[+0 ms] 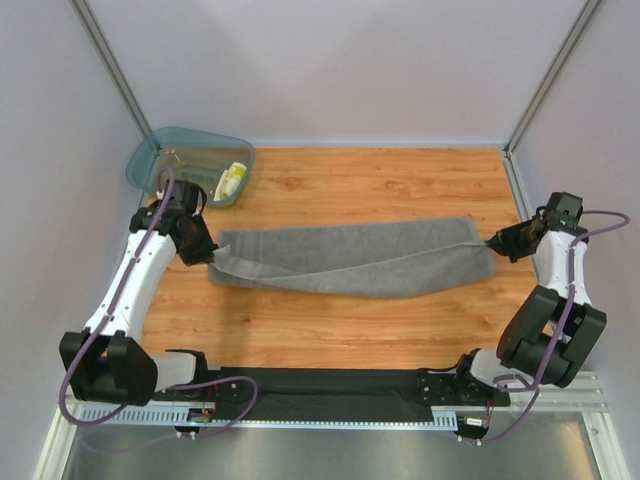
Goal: Roll the towels
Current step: Fold the towel
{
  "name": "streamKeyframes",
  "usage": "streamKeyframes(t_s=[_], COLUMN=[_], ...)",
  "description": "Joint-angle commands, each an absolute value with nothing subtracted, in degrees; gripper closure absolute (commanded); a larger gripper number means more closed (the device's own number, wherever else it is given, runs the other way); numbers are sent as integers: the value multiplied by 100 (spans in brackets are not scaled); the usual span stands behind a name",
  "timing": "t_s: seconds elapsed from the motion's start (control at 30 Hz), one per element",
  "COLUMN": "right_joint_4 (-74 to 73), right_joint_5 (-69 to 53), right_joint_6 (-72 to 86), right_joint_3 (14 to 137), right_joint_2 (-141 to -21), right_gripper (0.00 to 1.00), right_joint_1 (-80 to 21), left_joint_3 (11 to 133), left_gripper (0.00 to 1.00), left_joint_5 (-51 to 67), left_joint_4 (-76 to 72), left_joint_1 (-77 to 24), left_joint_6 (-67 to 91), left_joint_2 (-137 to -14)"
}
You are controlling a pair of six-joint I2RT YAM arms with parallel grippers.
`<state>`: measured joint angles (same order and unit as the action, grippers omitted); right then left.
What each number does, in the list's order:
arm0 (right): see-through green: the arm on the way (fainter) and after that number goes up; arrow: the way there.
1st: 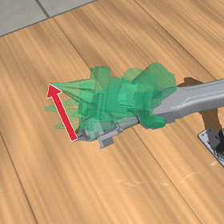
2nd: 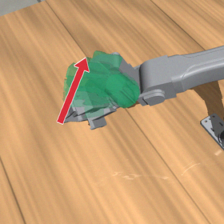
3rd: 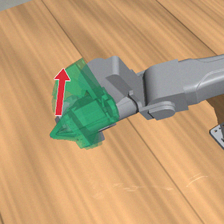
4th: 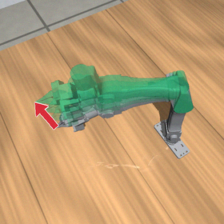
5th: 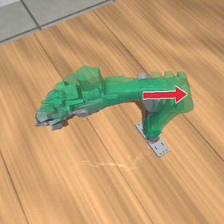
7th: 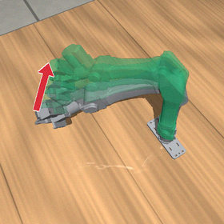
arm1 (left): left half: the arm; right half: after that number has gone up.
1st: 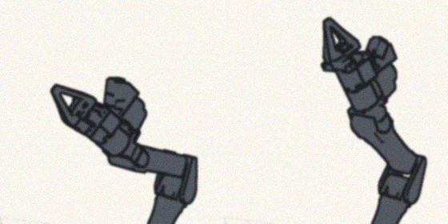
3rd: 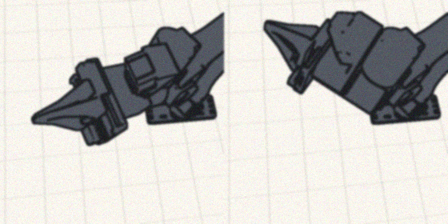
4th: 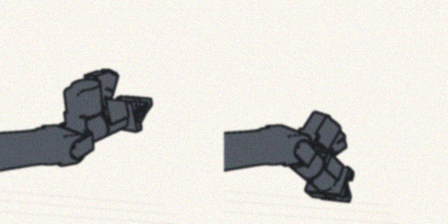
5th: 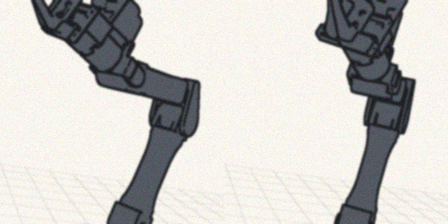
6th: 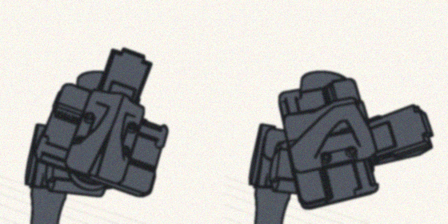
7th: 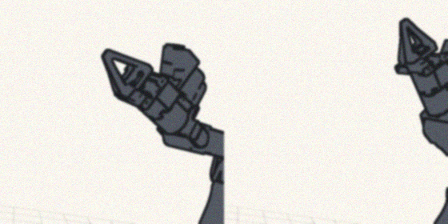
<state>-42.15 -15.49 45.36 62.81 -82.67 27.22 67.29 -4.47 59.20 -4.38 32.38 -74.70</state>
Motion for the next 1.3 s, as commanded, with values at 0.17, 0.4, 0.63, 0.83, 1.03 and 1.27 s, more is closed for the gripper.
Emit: streamKeyframes(t_s=[0.17,0.4,0.63,0.83,1.03,1.27], right_joint_4=[-3920,-3867,-3841,-3858,-3920,-3885], right_joint_5=[-1178,-1090,-1125,-1073,-1063,-1046], right_joint_6=[4772,4799,4825,4843,4825,4860], right_joint_3=[6899,7206,7488,7690,7954,8051], right_joint_2=[-8912,-9377,-9782,-10001,-10283,-10520], right_gripper=[100,100,100,100,100,100], right_joint_1=[2487,2479,2374,2277,2268,2215], left_joint_3=[7689,8252,8560,8982,9412,9633], left_gripper=[100,100,100,100,100,100], left_joint_5=[-685,-774,-695,-677,-729,-905], left_joint_4=[5853,5985,6003,6082,6187,6179], left_joint_1=[-273,-158,-149,-149,-149,-141], left_joint_6=[2778,2575,2531,2523,2514,2522], left_joint_2=[-8630,-9613,-10256,-10687,-11047,-11338])
